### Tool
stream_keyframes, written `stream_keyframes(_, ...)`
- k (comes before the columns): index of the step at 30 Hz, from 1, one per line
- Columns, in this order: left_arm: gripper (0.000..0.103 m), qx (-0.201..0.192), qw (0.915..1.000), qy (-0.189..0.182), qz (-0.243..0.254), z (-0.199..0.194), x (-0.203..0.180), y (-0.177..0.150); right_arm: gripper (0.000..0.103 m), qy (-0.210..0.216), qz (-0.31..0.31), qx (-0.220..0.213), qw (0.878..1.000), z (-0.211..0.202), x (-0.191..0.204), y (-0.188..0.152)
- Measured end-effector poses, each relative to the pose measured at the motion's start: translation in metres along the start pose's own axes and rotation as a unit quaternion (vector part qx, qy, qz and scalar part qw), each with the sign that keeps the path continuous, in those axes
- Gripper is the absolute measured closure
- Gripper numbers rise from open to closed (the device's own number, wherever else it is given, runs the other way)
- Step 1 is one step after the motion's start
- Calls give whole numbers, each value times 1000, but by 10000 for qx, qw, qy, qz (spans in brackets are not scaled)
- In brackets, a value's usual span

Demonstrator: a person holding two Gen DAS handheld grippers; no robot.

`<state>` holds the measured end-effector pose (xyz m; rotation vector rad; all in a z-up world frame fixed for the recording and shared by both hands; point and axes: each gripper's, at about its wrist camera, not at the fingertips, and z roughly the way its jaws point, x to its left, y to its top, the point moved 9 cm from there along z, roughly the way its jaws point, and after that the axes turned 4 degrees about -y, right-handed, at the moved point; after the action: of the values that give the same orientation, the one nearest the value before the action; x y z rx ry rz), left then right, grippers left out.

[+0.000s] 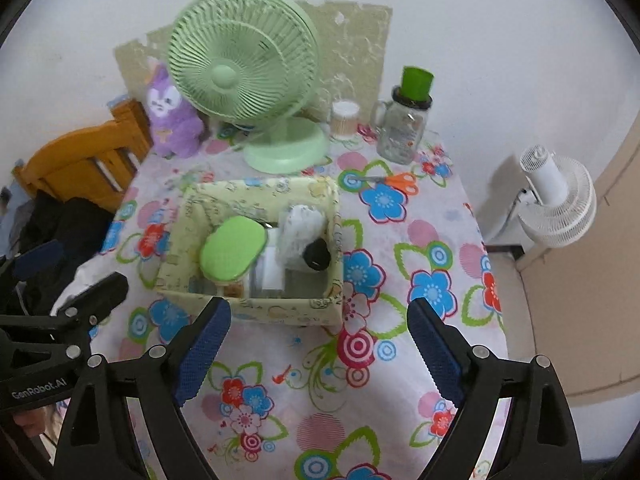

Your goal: Organize rigid objects

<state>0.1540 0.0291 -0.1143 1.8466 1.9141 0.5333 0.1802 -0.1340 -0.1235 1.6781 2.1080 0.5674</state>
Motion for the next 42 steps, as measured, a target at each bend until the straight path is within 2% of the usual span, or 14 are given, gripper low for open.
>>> stream_keyframes(8, 0, -169, 9998, -22, -68, -34, -15, -8, 11, 42, -46, -270, 9996, -35, -8, -5)
stream_keyframes(14, 0, -277, 9996, -48, -91, -53, -22, -12, 11, 56, -3, -311, 9995, -54, -14, -11)
stream_keyframes(18, 0, -234, 9996, -37, -150, -63, -23, -18, 11, 51, 9, -393, 9992, -64, -15, -13)
stream_keyframes(25, 0, -423, 9990, 137, 1, -83, -32, -21, 11, -22, 295, -428, 9986, -79, -19, -17)
stream_keyframes(33, 0, -523, 9985, 123, -122, -100, -33, -23, 11, -193, 64, -780, 9967, -102, -19, -16)
stream_keyframes(42, 0, -580, 9980, 90, -238, -111, -33, -27, 11, -53, 170, -769, 9969, -112, -19, -21)
